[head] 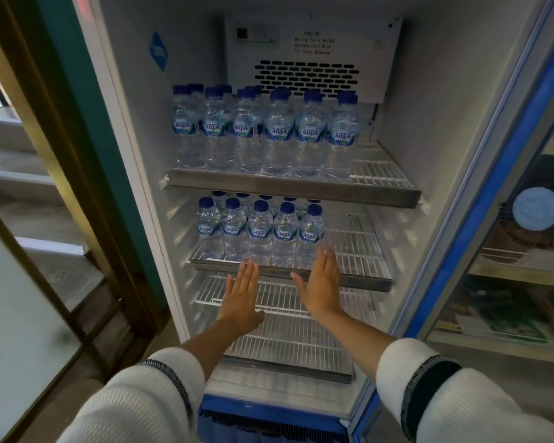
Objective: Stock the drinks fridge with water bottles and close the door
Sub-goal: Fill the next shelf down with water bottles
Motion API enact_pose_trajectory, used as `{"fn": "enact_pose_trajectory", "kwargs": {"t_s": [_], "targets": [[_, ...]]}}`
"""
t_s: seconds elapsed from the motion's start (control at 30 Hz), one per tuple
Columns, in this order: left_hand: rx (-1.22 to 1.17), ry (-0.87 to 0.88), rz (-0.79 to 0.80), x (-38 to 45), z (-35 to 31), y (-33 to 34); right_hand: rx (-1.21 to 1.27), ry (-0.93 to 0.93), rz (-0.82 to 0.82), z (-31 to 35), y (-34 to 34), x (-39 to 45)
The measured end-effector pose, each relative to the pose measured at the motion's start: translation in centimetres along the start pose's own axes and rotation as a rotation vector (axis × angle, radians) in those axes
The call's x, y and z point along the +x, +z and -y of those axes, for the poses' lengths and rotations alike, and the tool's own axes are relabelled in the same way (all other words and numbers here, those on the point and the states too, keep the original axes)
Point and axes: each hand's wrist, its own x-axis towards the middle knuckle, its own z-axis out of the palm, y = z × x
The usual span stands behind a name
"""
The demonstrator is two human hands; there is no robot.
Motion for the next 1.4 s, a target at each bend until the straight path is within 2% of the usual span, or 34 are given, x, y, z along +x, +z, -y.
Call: {"fn": "enact_pose_trajectory", "kwargs": {"t_s": [0.1,0.2,0.33,0.6,0.77,1.03,1.23,1.4], "targets": [[-0.065,-0.130,0.003,-3.3,1.3,1.1,-0.112,-0.176,-0.001,0.1,1.1,-2.7],[-0.182,-0.262,0.012,-8.0,3.1,2.4,-0.171,-0.347,0.220,1.1,2.9,-4.7],[-0.179,-0.424,0.062,-15.7,6.5,3.6,-0.195,-0.497,0.461,4.7,6.3,-7.9],[-0.197,-0.727,0.041,-32.4,14.1,5.0,-0.283,-0.653,0.781,13.7,12.6,-17.4],[-0.238,-0.871,0.131,-41.4,16.8,6.8,-0.278,-0.640,0.954,17.4,15.4,-24.3],[-0.306,-0.906,0.224,-50.9,19.4,9.5,-0.252,-0.455,1.169,18.9,20.0,-34.3],[-0.374,-1.005,0.299,-54.0,20.9,13.9,-0.294,-0.490,1.316,18.8,24.3,-39.0],[-0.460,-1.086,0.299,-54.4,24.0,20.7,-0.356,-0.522,1.401,17.7,31.5,-42.0]]}}
